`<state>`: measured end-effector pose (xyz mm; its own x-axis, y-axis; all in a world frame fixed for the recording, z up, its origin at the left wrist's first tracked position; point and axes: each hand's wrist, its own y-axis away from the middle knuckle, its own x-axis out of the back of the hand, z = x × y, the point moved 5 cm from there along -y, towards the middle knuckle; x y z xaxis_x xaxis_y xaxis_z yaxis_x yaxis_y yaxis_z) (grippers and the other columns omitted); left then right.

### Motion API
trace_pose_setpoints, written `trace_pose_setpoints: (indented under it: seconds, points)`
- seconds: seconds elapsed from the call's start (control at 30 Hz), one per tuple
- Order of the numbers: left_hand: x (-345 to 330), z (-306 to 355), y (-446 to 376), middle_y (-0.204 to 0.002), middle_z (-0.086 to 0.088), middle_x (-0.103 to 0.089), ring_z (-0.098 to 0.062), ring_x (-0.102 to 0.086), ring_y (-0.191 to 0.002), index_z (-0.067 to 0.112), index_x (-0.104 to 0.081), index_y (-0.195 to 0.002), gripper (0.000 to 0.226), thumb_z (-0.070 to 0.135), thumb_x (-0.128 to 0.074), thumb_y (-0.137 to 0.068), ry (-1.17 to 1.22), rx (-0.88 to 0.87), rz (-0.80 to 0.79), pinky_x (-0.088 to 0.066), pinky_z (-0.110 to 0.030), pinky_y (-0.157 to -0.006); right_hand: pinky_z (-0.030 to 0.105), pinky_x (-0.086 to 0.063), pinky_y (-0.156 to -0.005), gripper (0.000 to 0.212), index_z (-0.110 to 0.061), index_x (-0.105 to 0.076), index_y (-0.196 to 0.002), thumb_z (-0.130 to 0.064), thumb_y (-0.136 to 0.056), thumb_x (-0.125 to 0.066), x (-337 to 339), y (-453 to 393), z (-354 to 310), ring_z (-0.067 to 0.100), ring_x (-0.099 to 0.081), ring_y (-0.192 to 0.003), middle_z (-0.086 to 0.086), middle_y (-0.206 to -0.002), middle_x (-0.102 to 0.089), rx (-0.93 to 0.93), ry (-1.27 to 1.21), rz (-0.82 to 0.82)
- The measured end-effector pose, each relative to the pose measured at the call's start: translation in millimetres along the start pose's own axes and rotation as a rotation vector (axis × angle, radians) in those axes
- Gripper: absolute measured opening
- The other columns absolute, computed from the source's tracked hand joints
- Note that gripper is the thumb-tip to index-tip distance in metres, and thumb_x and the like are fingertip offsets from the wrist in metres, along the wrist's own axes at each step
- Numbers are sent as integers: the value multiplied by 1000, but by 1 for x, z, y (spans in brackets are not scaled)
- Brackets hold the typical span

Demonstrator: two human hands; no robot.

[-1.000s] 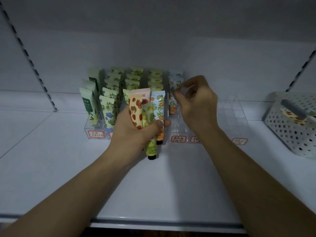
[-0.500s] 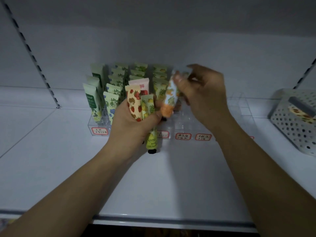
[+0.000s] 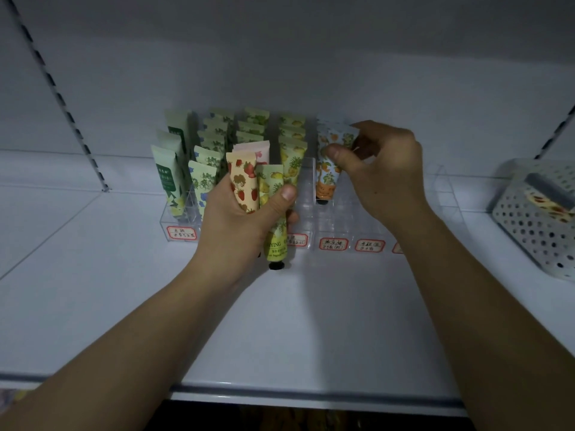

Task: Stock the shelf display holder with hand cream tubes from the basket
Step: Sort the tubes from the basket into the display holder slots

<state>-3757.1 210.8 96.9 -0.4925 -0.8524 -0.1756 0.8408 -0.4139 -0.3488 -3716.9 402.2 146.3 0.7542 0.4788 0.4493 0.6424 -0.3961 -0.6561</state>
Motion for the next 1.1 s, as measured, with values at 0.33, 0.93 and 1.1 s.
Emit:
trace_pose_setpoints:
  seconds: [0.33,0.93,1.1]
  points:
    - [-1,0,-1,-82,1,-73,-15,-71,-71,12,-64,-106,14,12,-65,-93,-51,-40,0,-57,-23,-62,41,-55,-73,38,-10,-65,-66,-42,-80,-81,-10,0,9,27,-62,-73,0,-62,-63,-15,150,-84]
    - [-3,1,-3,-94,-20,-66,-18,-70,-74,-10,-57,-117,47,15,-68,-80,8,-74,-85,-58,-27,-67,14,-35,-52,27,-9,-65,-80,-33,-88,-74,-6,23,-41,6,-46,-49,-1,-60,-54,148,-171,54]
    - [-4,2,-2,-92,-4,-74,-14,-73,-83,-5,-61,-114,37,11,-70,-81,-34,-105,-93,-57,-23,-70,14,-43,-54,5,-13,-70,-85,-12,-88,-73,-22,29,-42,3,-51,-50,-13,-62,-59,118,-325,-211]
